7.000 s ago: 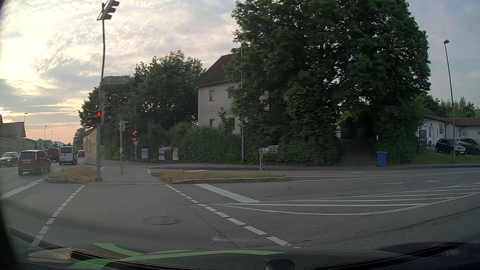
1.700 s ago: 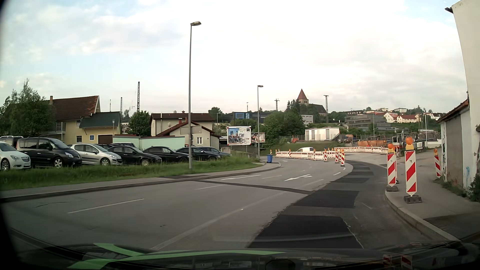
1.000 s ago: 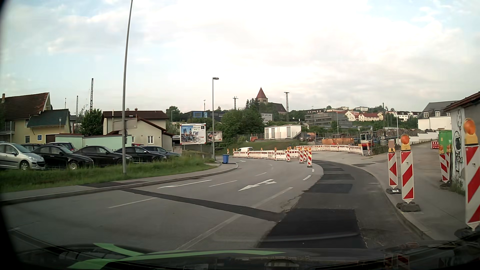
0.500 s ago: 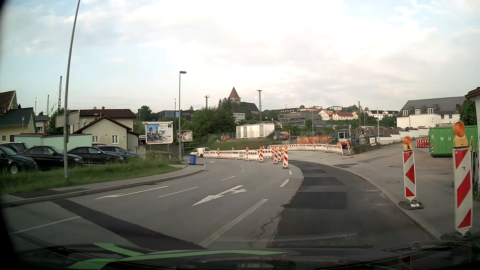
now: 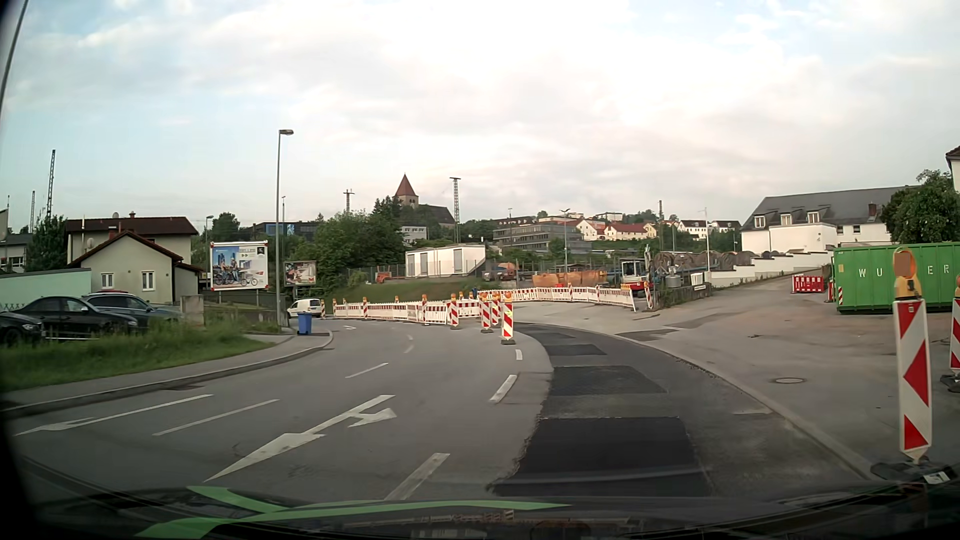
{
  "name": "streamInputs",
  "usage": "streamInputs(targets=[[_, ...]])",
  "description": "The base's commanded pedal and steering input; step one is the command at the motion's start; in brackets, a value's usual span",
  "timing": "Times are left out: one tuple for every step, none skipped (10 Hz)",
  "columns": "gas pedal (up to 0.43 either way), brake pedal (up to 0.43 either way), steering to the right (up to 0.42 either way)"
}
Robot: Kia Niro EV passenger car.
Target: Follow the waypoints while adhering to traffic rules and regulations
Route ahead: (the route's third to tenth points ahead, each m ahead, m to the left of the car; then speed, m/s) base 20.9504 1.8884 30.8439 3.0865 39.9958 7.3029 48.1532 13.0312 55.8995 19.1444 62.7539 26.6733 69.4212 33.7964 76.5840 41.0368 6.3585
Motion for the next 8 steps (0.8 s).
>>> streamInputs(targets=[[0.0, 0.0, 0.123], [0.0, 0.0, 0.12], [0.0, 0.0, 0.116], [0.0, 0.0, 0.11], [0.0, 0.0, 0.102], [0.0, 0.006, 0.088], [0.0, 0.043, 0.071], [0.0, 0.116, 0.059]])
